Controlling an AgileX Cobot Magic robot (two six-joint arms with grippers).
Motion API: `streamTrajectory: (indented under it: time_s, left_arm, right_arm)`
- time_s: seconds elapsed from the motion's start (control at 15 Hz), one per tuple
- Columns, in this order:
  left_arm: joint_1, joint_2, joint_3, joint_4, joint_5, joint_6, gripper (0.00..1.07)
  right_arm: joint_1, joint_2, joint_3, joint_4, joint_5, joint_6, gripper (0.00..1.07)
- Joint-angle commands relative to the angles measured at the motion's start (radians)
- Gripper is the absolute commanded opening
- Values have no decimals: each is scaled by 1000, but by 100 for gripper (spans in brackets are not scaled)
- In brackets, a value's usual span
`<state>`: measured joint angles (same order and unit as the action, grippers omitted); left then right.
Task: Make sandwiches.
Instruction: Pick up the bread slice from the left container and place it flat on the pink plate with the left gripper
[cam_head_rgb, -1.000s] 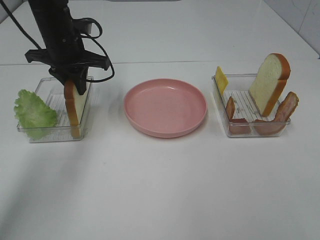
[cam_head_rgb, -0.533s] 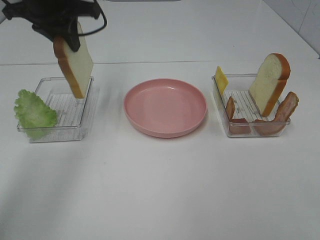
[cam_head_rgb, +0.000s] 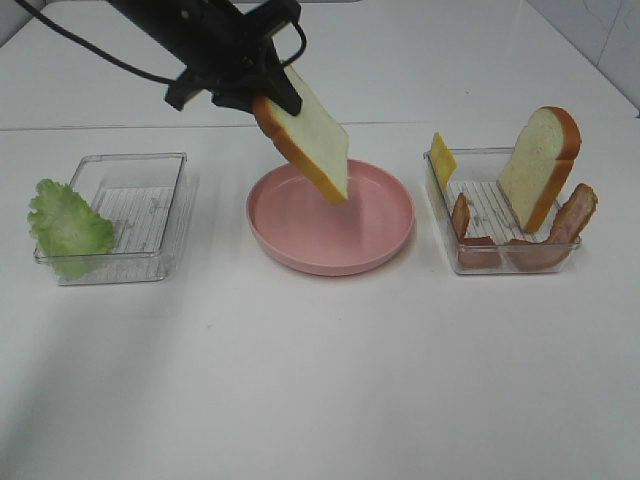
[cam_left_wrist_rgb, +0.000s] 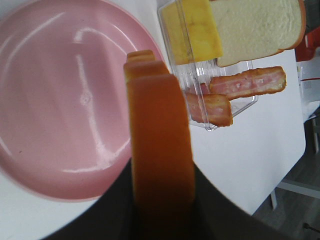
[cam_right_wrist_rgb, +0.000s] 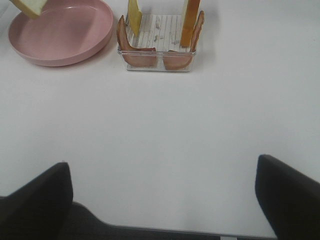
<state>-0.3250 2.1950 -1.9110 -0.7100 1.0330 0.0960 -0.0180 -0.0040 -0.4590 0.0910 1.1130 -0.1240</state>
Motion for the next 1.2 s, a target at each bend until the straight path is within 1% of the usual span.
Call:
streamTrajectory:
  time_s: [0.07, 0.13, 0.4, 0.47, 0.6, 0.8, 0.87, 1.07, 1.13, 1.2]
  left_arm:
    - [-18, 75, 1, -95, -52, 67, 0]
    - [-24, 100, -1, -108, -77, 84, 0]
    - [-26, 175, -3, -123, -107, 90, 0]
    - [-26, 191, -6, -129, -113, 101, 0]
    - [-26, 250, -69, -152, -98, 112, 0]
    - [-26, 295, -130, -152, -58, 95, 0]
    - [-26, 323, -153, -149, -28, 75, 0]
    - [-26, 330, -153, -147, -21, 75, 1]
    - [-26, 329, -153, -147, -28, 75, 9]
    - [-26, 329, -160, -145, -28, 56, 40]
  right_arm:
    - [-5, 0, 5, 3, -7, -3, 96]
    - [-5, 0, 5, 3, -7, -3, 96]
    - [-5, 0, 5, 3, -7, -3, 96]
    - [-5, 0, 5, 3, -7, -3, 96]
    - [-5, 0, 5, 4, -7, -3, 96]
    - [-5, 0, 5, 4, -7, -3, 96]
    - [-5, 0, 5, 4, -7, -3, 96]
    - [-5, 0, 5, 4, -7, -3, 96]
    - [-5, 0, 5, 4, -7, -3, 96]
    - [-5, 0, 5, 4, -7, -3, 96]
